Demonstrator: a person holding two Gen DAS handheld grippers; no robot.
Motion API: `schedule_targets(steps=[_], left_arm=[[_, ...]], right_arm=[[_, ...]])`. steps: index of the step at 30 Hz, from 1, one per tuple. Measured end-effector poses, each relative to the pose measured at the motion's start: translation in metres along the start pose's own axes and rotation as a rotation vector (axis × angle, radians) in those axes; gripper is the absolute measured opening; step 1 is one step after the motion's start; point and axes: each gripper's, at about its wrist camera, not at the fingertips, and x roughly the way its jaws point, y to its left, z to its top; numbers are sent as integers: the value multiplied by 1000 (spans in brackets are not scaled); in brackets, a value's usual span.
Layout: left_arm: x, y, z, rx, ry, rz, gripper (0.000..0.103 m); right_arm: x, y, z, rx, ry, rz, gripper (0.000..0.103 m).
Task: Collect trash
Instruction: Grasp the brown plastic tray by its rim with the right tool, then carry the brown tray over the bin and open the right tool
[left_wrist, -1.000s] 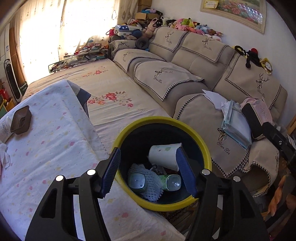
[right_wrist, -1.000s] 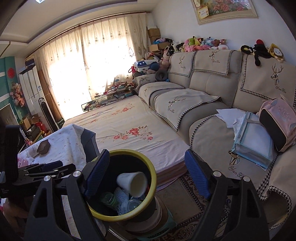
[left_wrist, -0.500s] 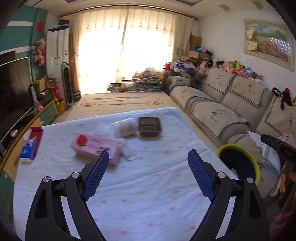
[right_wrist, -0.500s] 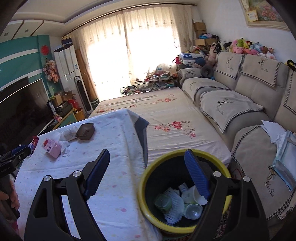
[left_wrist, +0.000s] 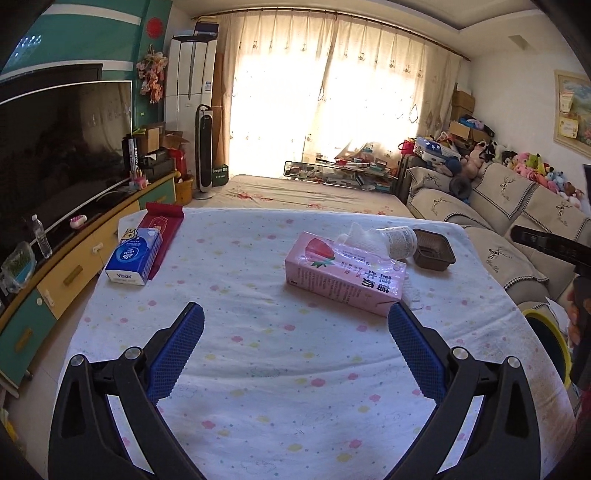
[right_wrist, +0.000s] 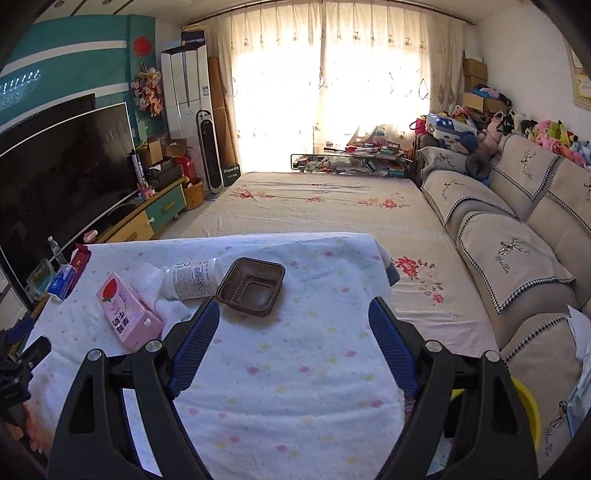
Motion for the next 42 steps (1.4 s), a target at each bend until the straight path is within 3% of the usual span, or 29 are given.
schedule_targets(steps=[5, 9, 18, 23, 25, 27, 34, 42], left_arm=[[-7, -17, -3, 20, -16, 14, 98], [-5, -14, -3, 3, -7, 12, 98], [-5, -11, -2, -23, -6, 10, 98], [-5, -13, -3, -12, -6, 10, 98], [-4, -14, -3, -9, -8, 10, 98], [-4, -14, -3, -9, -7, 10, 98], [-5, -15, -3, -2, -9, 10, 98], [-4, -16, -5, 4, -9, 18, 98]], right_arm=[[70, 10, 14, -4, 83, -45, 72], [111, 10, 18, 23, 153, -57, 59], [142, 13, 12, 44, 196, -58, 42], [145, 12, 9, 58, 212, -46, 31], [146, 10, 7, 68, 215, -38, 15], [146, 7, 6, 84, 226, -18, 5], [125, 0, 10, 108, 195, 10, 4], [62, -25, 9, 114, 113, -6, 4]])
